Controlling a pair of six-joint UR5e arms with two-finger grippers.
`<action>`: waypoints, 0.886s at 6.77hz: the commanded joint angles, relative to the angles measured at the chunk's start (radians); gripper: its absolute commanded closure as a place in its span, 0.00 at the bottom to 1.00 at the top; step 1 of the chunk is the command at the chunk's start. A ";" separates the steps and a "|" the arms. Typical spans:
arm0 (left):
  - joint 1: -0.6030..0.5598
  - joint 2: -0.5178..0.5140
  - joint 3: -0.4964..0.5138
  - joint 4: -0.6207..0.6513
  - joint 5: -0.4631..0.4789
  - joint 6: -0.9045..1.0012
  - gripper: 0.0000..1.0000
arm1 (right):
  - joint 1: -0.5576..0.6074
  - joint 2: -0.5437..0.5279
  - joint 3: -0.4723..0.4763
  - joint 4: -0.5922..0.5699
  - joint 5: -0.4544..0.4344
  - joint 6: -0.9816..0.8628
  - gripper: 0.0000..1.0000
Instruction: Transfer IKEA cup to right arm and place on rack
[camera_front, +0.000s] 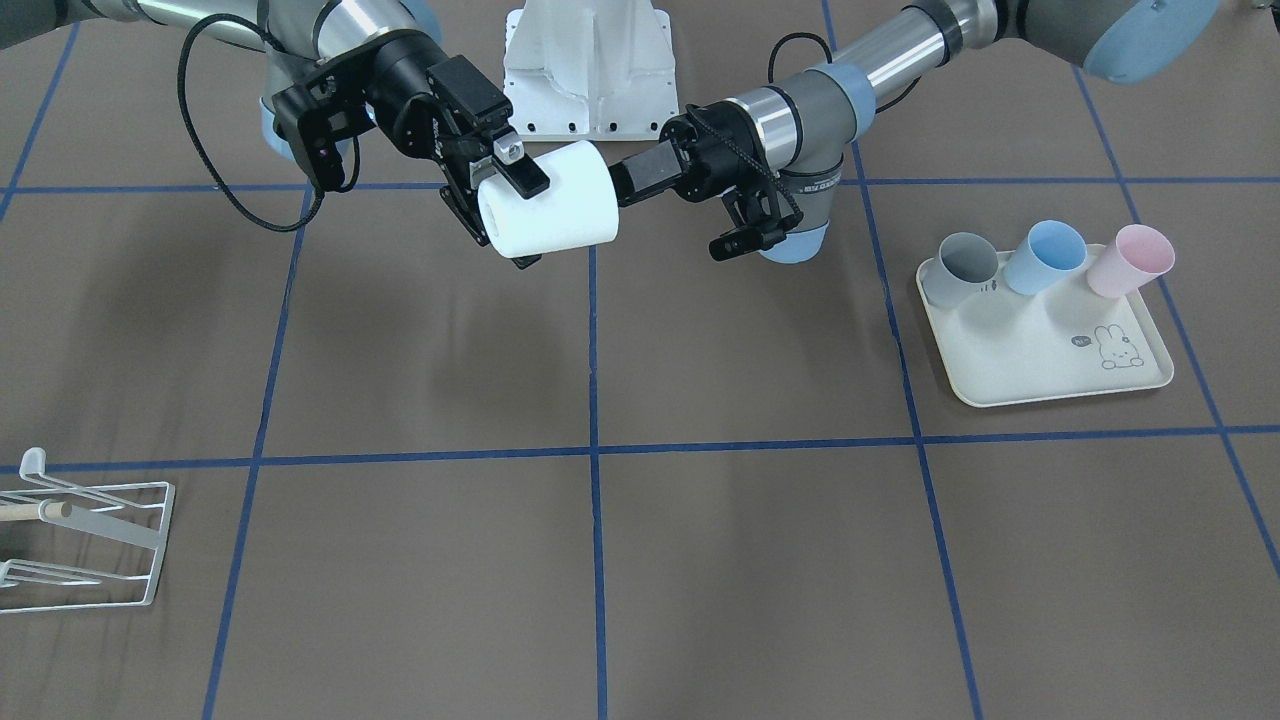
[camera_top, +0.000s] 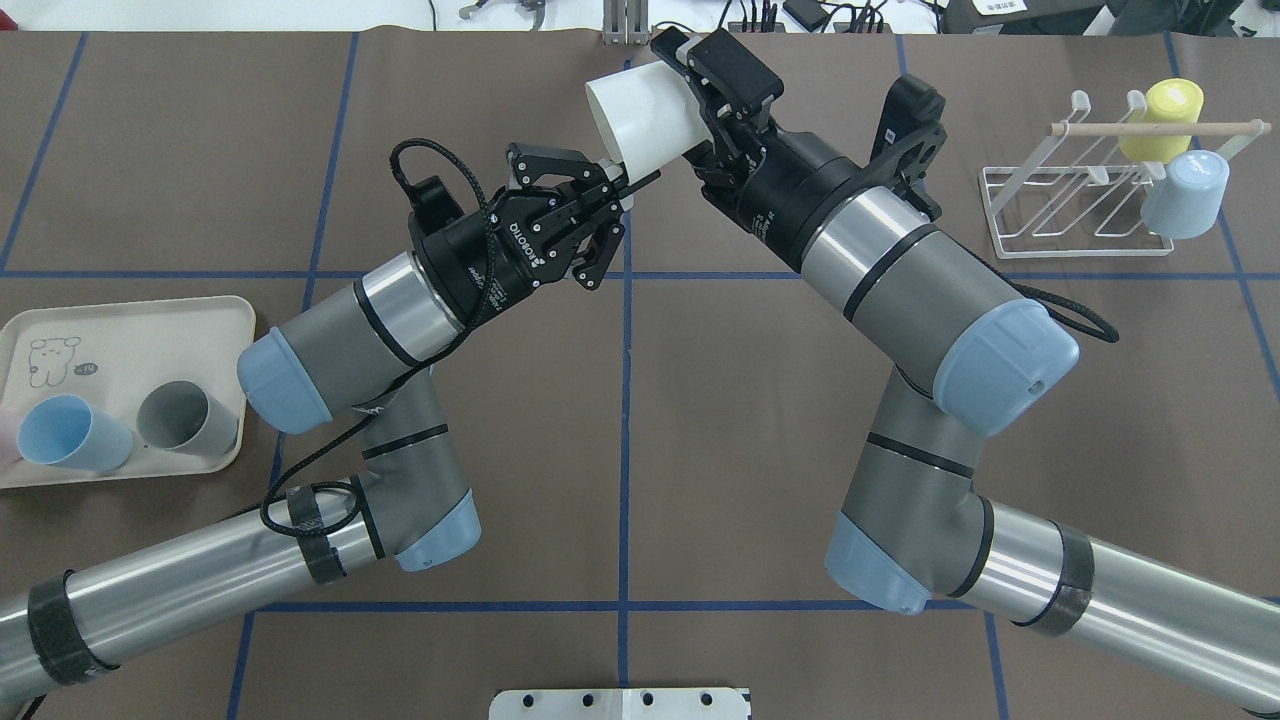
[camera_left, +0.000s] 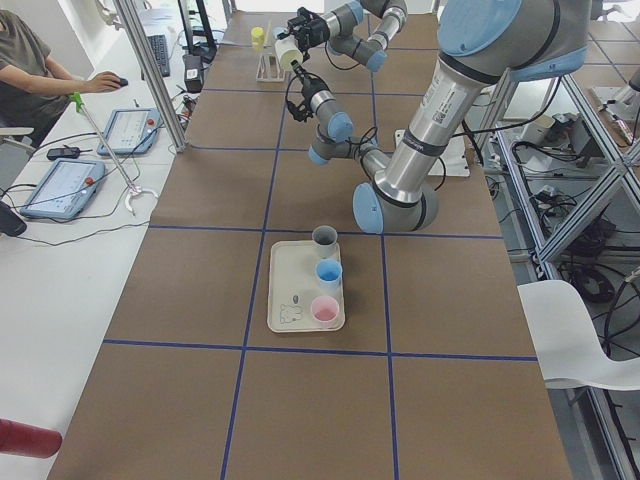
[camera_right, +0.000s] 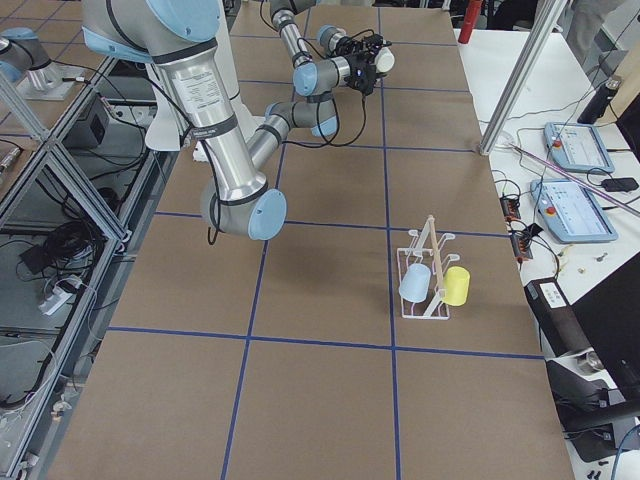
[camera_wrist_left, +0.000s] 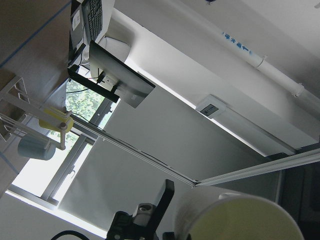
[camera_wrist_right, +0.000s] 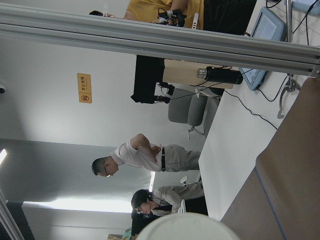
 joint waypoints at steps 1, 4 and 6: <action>0.019 0.000 0.000 0.000 0.019 0.002 1.00 | -0.001 0.000 0.000 0.000 0.001 0.000 0.04; 0.019 0.000 -0.002 0.000 0.021 0.000 1.00 | -0.001 0.000 0.000 0.001 -0.001 0.002 0.10; 0.019 0.000 -0.009 0.000 0.021 0.002 1.00 | -0.001 -0.002 -0.011 0.001 0.001 -0.005 0.99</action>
